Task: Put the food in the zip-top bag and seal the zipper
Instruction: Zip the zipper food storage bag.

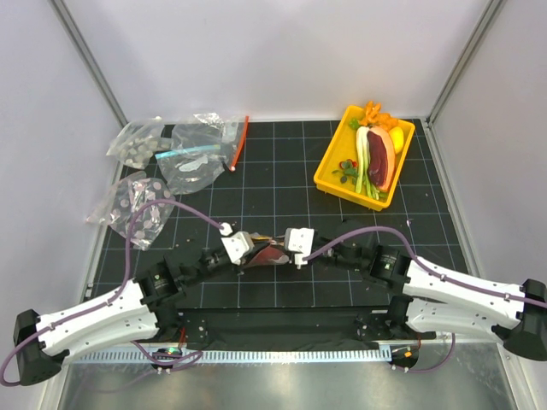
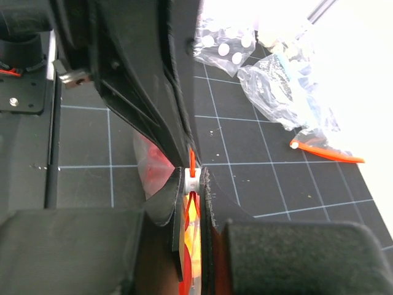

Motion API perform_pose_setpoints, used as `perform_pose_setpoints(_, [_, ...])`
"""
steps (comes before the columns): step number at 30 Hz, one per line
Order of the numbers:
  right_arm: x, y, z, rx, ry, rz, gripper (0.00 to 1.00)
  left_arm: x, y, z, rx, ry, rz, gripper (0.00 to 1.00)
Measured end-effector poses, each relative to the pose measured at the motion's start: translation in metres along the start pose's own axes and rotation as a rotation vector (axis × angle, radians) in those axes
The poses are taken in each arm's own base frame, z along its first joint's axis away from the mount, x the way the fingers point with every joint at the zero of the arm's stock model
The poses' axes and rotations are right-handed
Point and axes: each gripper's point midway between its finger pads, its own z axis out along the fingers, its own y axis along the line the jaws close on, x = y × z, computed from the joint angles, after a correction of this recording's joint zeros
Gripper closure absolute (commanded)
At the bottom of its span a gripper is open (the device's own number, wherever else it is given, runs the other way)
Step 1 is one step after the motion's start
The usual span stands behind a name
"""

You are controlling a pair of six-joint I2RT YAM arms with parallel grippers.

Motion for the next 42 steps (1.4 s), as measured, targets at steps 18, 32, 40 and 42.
perform_pose_setpoints(18, [0.031, -0.024, 0.005, 0.007, 0.091, 0.166, 0.99, -0.009, 0.052, -0.041, -0.34, -0.108, -0.107, 1.0])
perform_pose_setpoints(32, [0.028, -0.035, -0.009, 0.045, 0.128, 0.253, 0.99, -0.011, 0.058, -0.053, -0.391, -0.142, -0.14, 1.0])
perform_pose_setpoints(40, [0.006, -0.047, -0.022, 0.059, 0.186, 0.331, 0.99, -0.014, 0.052, -0.045, -0.345, -0.127, -0.12, 1.0])
perform_pose_setpoints(42, [0.001, -0.053, -0.025, 0.069, 0.211, 0.357, 0.99, -0.018, 0.054, -0.039, -0.344, -0.112, -0.104, 0.93])
